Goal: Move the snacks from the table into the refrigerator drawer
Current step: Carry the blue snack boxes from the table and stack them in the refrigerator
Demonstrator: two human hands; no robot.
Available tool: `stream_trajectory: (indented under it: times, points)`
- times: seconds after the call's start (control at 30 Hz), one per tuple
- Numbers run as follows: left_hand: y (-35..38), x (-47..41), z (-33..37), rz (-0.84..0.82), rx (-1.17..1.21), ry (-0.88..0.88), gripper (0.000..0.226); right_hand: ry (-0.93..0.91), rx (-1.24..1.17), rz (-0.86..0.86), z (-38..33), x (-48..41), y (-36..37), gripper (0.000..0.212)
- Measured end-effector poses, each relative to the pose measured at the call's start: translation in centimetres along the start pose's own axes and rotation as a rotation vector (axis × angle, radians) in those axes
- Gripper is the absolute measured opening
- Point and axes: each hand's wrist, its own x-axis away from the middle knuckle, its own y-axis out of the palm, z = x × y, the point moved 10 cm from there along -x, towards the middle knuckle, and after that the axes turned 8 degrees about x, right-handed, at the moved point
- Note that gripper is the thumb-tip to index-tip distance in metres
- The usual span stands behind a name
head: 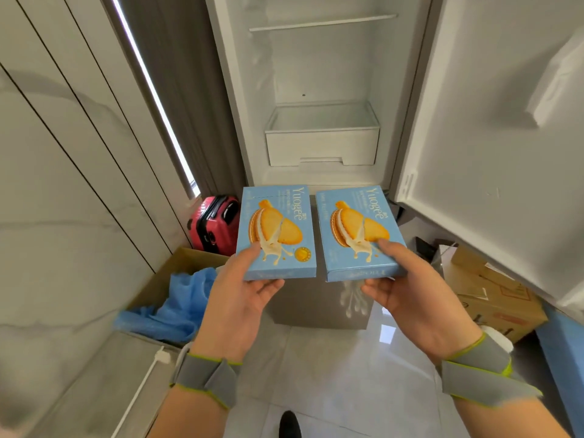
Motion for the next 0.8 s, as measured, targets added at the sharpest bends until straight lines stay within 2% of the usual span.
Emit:
stream_trajectory:
  times: [0.2,0.47,0.6,0.8]
  points:
    - [2.6,-12.8,2.2,-0.061,0.033,-0.045,0.034,-0.038,0.054,0.064,-4.0,-11.1,3.2,0.037]
    - [6.5,-24.5,3.9,-0.156,0.022,-0.077,0.033,-0.061,0.043,0.122,-7.3,-19.9,5.1,0.022]
    - [7.9,-29.7,3.1,-0.152,0.042,-0.12,0.037,-0.047,0.024,0.183,-8.2,-24.0,4.0,0.024]
    - [11.3,-37.1,2.2,-0.137,0.024,-0.103,0.027,-0.067,0.009,0.161,-11.0,-31.8,2.7,0.035]
